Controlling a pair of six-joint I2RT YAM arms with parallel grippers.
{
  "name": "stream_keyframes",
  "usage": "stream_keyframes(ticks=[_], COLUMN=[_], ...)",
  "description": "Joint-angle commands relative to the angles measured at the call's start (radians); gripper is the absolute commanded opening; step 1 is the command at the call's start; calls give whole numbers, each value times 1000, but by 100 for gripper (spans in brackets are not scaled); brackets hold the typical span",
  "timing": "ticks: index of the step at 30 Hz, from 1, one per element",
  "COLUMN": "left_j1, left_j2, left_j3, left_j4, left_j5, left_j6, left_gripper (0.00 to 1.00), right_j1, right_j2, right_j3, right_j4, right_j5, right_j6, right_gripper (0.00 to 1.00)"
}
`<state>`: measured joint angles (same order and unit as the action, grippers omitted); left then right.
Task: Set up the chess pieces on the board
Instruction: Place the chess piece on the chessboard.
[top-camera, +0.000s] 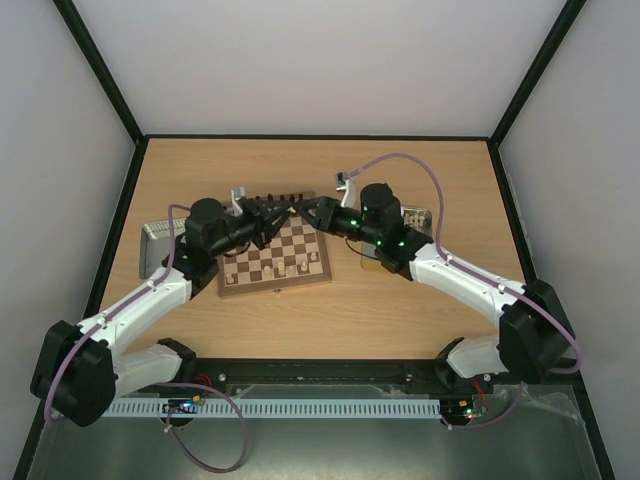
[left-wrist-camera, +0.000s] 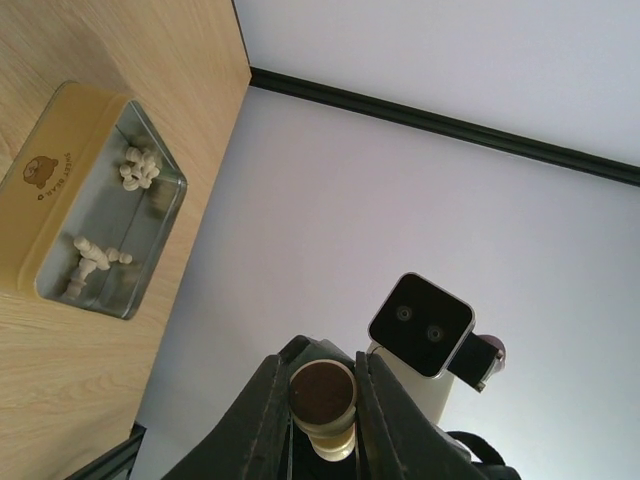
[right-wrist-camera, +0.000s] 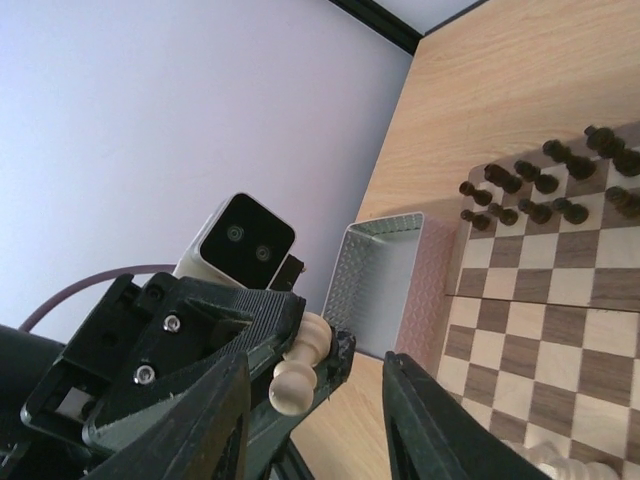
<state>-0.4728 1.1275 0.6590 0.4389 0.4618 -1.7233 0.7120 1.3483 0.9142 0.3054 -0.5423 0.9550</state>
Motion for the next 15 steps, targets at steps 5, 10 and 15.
stream_keyframes(ticks=[5,10,15], left_j1=[-3,-2,-4], left_j2=[-6,-10,-20], left_j3=[-25,-34,-37], left_j4=[66,71,53], left_j5=[-2,-1,-9], left_j6=[-51,-59,-43], left_gripper=[11,11,13], right_j1=[33,35,38], right_j2=[53,61,63], right_j3=[68,72,87], right_j4=[19,17,-15], right_j5=[1,19,29], right_j6=[-10,-5,-1], right_gripper=[26,11,2])
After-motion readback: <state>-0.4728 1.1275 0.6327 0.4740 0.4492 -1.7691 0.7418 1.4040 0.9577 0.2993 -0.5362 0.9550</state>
